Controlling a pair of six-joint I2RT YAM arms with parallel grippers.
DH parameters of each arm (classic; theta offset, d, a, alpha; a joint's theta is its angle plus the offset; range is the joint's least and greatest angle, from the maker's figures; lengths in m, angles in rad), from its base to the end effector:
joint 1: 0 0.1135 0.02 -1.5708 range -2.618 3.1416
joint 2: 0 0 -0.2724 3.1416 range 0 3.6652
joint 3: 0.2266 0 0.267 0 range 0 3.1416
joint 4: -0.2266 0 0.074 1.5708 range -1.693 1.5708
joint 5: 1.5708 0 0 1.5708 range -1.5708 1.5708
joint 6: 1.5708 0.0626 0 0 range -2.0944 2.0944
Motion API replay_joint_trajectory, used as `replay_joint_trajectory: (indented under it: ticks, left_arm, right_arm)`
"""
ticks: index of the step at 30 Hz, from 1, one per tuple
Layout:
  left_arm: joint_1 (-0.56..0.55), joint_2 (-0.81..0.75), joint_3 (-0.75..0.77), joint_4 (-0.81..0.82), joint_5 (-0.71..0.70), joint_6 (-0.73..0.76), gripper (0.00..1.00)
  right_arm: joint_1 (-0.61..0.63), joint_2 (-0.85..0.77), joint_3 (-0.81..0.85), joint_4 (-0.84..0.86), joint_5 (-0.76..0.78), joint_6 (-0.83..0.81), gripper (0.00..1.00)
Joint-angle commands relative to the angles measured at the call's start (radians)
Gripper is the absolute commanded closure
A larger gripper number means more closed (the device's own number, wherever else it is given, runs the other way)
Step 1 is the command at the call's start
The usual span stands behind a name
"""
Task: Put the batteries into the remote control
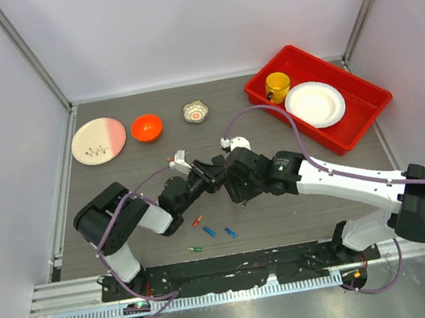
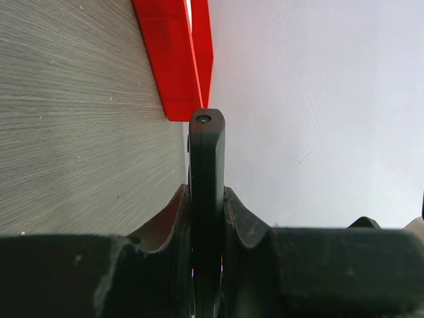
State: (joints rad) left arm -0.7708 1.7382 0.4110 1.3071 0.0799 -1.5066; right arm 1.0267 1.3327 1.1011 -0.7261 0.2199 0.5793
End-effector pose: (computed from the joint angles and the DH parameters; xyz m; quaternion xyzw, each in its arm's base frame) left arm 0.2280 -0.2284 0.1413 -0.2306 0.6759 -0.6471 0.2670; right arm 0.1672 0.2500 0.2664 -0.1779 0.9314 0.1431 0.2836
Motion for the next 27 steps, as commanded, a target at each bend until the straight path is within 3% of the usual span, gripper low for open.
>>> replay_joint_trajectory:
  ticks: [1,27]
  left_arm:
    - [-0.002,-0.037,0.006,0.101,-0.008,0.014,1.0]
    - [-0.028,-0.043,-0.001,0.158,-0.008,0.009,1.0]
  right_arm:
    - [0.012,0.008,0.003,0.03,0.019,0.019,0.99]
    - [0.013,0.046,-0.023,0.056,-0.037,0.048,0.99]
